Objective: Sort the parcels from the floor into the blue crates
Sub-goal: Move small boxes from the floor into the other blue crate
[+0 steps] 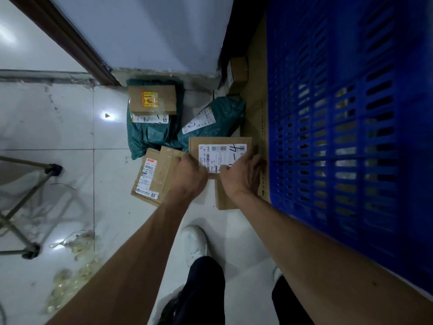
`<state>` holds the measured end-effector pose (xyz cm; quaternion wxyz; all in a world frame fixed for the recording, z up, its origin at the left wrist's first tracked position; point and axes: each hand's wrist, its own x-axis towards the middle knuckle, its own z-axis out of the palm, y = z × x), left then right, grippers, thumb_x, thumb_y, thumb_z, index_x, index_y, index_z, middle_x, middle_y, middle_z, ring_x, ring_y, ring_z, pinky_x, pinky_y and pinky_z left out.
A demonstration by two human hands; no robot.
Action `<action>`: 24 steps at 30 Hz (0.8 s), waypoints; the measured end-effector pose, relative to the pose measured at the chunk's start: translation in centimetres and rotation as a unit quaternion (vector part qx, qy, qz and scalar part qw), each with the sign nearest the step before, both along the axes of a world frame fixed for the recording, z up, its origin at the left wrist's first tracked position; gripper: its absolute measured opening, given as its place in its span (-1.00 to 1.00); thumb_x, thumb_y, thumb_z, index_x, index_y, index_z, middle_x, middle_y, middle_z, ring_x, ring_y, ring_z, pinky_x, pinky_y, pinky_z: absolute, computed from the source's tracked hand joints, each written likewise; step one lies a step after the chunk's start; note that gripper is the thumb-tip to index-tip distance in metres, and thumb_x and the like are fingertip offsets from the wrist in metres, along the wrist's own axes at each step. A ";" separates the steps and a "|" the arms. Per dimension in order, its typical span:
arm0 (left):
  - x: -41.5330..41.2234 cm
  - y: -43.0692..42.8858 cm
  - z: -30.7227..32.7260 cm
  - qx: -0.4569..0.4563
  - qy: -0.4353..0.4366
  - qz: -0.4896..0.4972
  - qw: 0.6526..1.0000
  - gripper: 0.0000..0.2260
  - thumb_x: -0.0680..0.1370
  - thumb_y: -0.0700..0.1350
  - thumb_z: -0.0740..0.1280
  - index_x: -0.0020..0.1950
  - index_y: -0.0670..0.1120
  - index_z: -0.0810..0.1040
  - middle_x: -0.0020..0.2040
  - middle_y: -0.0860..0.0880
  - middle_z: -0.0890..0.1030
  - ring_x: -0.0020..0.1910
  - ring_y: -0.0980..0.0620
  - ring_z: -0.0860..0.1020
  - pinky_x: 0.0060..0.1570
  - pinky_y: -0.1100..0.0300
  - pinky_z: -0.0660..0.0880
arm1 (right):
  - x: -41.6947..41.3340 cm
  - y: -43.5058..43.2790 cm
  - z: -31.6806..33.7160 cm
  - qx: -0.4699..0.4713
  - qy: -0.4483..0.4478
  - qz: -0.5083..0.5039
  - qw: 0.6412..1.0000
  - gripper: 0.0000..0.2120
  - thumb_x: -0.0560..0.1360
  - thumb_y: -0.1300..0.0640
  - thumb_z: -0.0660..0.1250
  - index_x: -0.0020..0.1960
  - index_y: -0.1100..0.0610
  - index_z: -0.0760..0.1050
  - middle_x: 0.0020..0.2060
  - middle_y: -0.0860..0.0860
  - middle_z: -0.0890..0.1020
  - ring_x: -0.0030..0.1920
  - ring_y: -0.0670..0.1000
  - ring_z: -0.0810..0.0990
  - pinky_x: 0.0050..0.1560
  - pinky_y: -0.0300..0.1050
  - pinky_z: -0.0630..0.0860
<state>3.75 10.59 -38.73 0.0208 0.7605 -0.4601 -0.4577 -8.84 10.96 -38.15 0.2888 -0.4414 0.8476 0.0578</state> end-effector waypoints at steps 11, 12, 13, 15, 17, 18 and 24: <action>3.0 -4.1 21.5 -0.099 -0.086 0.114 0.985 -0.70 0.64 -0.09 0.16 0.25 -0.22 0.53 0.23 -0.23 0.42 0.13 -0.22 0.52 0.11 0.02 0.45 | 2.4 -2.7 21.1 -0.141 -0.049 0.094 0.984 -0.21 0.51 0.06 0.38 0.59 0.19 0.03 0.37 0.16 0.28 0.28 0.12 0.41 0.04 -0.05 0.60; 3.1 -4.3 23.6 -0.112 -0.088 0.122 0.982 -0.70 0.64 -0.10 0.16 0.26 -0.22 0.52 0.23 -0.23 0.42 0.13 -0.22 0.53 0.09 0.02 0.45 | 2.6 -2.9 23.2 -0.150 -0.058 0.097 0.982 -0.22 0.51 0.07 0.38 0.58 0.19 0.05 0.36 0.15 0.29 0.27 0.11 0.42 0.03 -0.08 0.60; 3.1 -4.6 25.9 -0.124 -0.088 0.132 0.979 -0.69 0.63 -0.09 0.16 0.28 -0.21 0.52 0.23 -0.23 0.43 0.13 -0.22 0.53 0.06 0.05 0.44 | 2.8 -3.2 25.3 -0.159 -0.066 0.095 0.980 -0.23 0.51 0.07 0.38 0.58 0.19 0.06 0.35 0.15 0.29 0.27 0.11 0.43 0.02 -0.10 0.60; 3.1 -5.3 30.2 -0.140 -0.092 0.166 0.972 -0.67 0.63 -0.06 0.18 0.31 -0.16 0.53 0.22 -0.21 0.46 0.12 -0.20 0.54 0.01 0.09 0.41 | 3.2 -3.5 29.7 -0.185 -0.086 0.079 0.976 -0.22 0.51 0.06 0.40 0.58 0.19 0.06 0.35 0.14 0.30 0.25 0.11 0.44 0.03 -0.04 0.62; 3.0 -6.0 34.2 -0.164 -0.094 0.191 0.963 -0.64 0.60 0.01 0.17 0.28 -0.10 0.58 0.19 -0.19 0.52 0.08 -0.19 0.57 0.04 0.07 0.45 | 3.0 -3.4 34.0 -0.217 -0.100 0.060 0.969 -0.23 0.51 0.07 0.41 0.57 0.18 0.09 0.32 0.11 0.32 0.24 0.09 0.44 0.03 -0.01 0.61; 2.8 -6.3 36.1 -0.181 -0.091 0.197 0.959 -0.62 0.57 0.05 0.15 0.26 -0.06 0.61 0.17 -0.17 0.56 0.06 -0.17 0.59 0.05 0.05 0.49 | 2.5 -3.3 36.0 -0.235 -0.107 0.050 0.965 -0.24 0.51 0.08 0.41 0.57 0.17 0.10 0.31 0.10 0.33 0.23 0.08 0.44 0.01 -0.02 0.60; -1.0 -7.7 45.7 -0.278 -0.064 0.177 0.942 -0.62 0.56 0.07 0.16 0.27 0.04 0.62 0.11 -0.09 0.57 -0.03 -0.02 0.58 0.07 0.06 0.54 | -2.7 -2.7 45.0 -0.306 -0.178 -0.007 0.935 -0.27 0.52 0.07 0.37 0.59 0.10 0.10 0.32 0.04 0.32 0.22 0.04 0.46 -0.03 -0.06 0.56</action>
